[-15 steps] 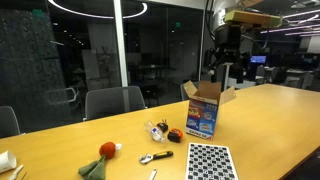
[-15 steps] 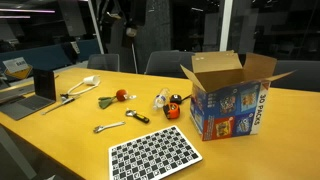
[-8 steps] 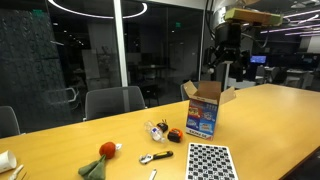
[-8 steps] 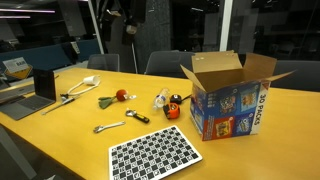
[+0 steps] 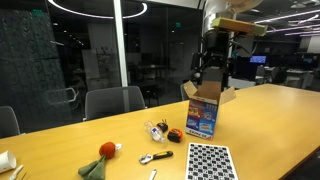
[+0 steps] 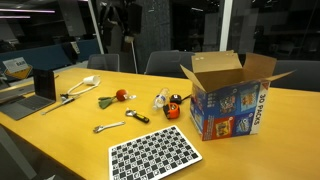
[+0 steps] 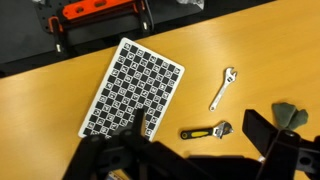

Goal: Put the plush toy in the box

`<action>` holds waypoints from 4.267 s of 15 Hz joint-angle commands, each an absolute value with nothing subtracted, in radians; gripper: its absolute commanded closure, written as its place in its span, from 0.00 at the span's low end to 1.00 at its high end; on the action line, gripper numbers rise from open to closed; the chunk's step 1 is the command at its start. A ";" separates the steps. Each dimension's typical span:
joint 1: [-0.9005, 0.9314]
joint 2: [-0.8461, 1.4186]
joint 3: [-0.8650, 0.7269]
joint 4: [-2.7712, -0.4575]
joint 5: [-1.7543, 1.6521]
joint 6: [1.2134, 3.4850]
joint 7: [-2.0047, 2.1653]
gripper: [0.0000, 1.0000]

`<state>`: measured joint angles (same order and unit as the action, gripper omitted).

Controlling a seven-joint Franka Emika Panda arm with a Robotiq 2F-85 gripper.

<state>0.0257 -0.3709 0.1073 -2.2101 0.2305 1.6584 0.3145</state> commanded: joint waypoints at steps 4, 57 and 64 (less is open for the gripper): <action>0.115 -0.135 0.222 -2.119 0.357 1.966 0.450 0.00; 0.477 1.262 0.098 -0.694 0.161 1.889 0.957 0.00; 0.479 1.267 0.089 -0.713 0.174 1.906 0.943 0.64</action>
